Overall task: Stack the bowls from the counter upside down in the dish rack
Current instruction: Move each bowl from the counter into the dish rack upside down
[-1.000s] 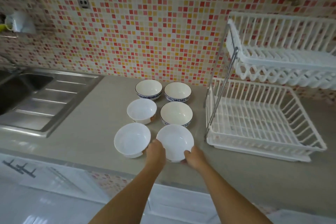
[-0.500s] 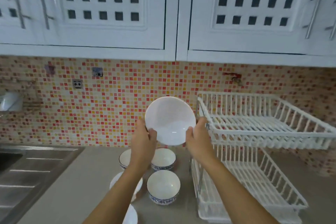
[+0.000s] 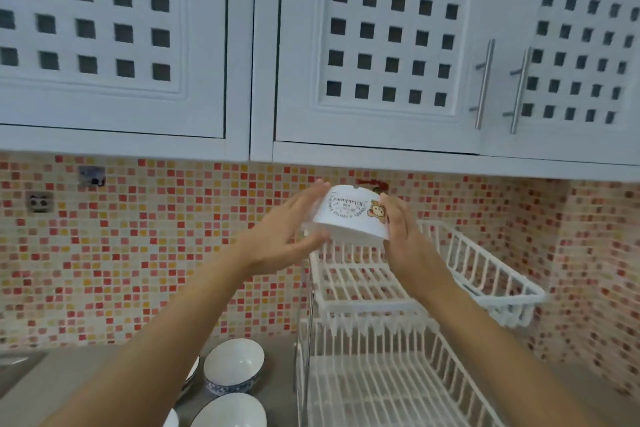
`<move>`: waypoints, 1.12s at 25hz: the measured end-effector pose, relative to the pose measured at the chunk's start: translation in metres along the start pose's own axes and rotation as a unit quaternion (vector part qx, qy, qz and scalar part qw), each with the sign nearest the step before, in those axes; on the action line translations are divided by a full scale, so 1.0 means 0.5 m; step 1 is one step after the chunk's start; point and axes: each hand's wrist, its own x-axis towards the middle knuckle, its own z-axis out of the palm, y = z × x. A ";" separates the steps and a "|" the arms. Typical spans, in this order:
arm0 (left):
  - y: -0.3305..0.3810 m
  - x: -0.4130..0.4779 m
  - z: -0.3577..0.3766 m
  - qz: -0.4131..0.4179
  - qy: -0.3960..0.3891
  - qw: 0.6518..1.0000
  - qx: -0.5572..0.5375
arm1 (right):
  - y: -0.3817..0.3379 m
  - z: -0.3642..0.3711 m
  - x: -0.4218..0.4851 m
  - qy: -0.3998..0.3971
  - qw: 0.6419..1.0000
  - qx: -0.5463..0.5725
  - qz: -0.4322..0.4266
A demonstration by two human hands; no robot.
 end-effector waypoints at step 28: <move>-0.108 0.226 0.284 -0.122 -0.280 0.923 0.234 | 0.331 0.221 0.082 -0.315 0.924 -0.036 -0.214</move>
